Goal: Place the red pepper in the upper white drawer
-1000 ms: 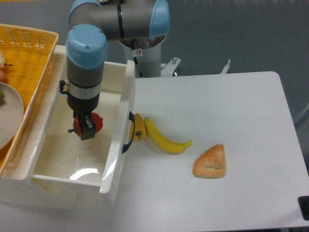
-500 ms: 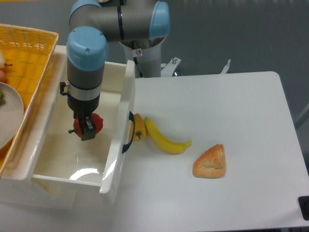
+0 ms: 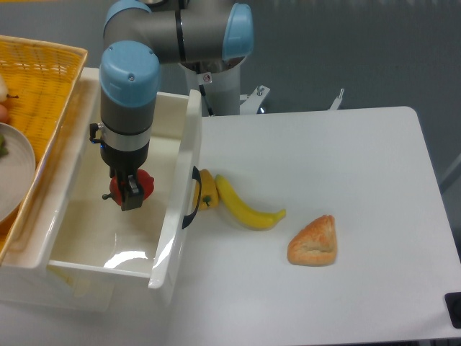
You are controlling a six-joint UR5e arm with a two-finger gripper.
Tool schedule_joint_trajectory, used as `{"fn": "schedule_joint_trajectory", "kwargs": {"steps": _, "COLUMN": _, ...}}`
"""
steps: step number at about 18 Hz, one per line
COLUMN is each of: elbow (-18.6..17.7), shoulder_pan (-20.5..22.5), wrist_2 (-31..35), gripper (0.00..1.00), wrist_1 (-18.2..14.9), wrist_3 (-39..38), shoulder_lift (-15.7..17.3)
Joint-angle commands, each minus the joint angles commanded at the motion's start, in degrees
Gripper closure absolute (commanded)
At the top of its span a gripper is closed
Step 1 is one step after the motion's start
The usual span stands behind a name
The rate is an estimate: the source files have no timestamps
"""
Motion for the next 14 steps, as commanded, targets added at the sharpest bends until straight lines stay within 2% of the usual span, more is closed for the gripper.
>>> {"fn": "schedule_joint_trajectory", "kwargs": {"steps": 9, "elbow": 0.0, "shoulder_pan": -0.4, "wrist_2": 0.2, "gripper": 0.27, "wrist_1": 0.0, "wrist_3": -0.1, "shoulder_lift": -0.4}}
{"fn": "schedule_joint_trajectory", "kwargs": {"steps": 11, "elbow": 0.0, "shoulder_pan": -0.4, "wrist_2": 0.1, "gripper": 0.22, "wrist_1": 0.0, "wrist_3": 0.0, "shoulder_lift": -0.4}}
{"fn": "schedule_joint_trajectory", "kwargs": {"steps": 14, "elbow": 0.0, "shoulder_pan": -0.4, "wrist_2": 0.2, "gripper": 0.22, "wrist_1": -0.1, "wrist_3": -0.1, "shoulder_lift": -0.4}}
